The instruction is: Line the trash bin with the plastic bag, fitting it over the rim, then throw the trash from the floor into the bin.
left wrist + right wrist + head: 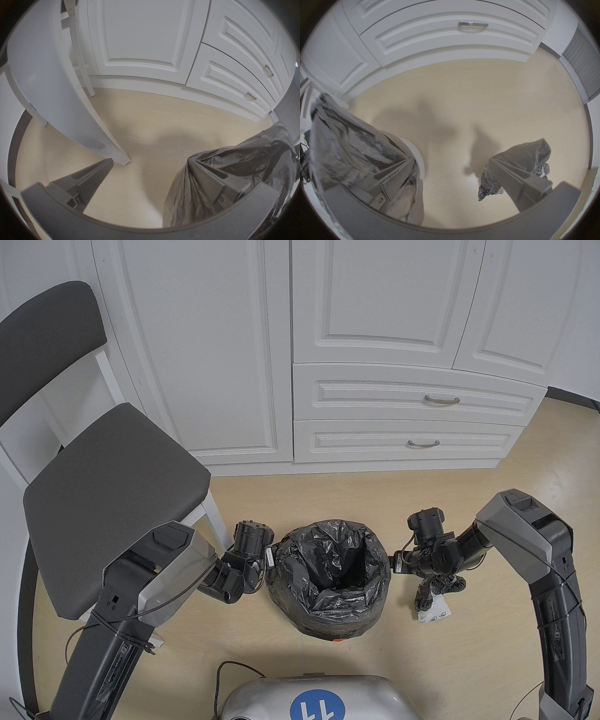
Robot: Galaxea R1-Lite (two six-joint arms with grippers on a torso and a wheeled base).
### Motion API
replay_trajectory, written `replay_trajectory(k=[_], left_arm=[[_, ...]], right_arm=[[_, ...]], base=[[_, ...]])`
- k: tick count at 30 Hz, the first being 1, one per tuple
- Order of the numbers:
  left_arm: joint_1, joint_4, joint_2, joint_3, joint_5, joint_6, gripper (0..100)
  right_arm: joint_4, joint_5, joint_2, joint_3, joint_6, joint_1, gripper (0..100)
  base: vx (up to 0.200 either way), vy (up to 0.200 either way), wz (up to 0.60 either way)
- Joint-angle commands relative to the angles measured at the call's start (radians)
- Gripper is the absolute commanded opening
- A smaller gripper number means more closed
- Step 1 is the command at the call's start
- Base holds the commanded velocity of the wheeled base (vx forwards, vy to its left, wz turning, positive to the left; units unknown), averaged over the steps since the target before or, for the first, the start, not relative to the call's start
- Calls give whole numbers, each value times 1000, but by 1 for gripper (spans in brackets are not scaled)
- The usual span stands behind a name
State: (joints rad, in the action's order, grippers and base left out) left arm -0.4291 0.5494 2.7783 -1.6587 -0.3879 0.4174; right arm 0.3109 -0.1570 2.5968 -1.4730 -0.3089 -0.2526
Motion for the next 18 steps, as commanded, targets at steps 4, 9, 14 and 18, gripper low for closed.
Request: replay_trajectory(k=[4,9,14,18], left_arm=[[-5,9,-120,105,0,-17,100],[-7,47,-184,188,-8,-106,100],[-25,112,-204,255,-11,-155,100],[-40,185,-206,301,-12,-201,100]], right_arm=[[2,93,-213,112,10,32,100],[4,116,-307,160,19,39,100],[30,116,-337,201,22,-2,100],[106,105,-339,258,25,-65,100]], base=[[0,0,0],[0,0,0],[0,0,0],[0,0,0]])
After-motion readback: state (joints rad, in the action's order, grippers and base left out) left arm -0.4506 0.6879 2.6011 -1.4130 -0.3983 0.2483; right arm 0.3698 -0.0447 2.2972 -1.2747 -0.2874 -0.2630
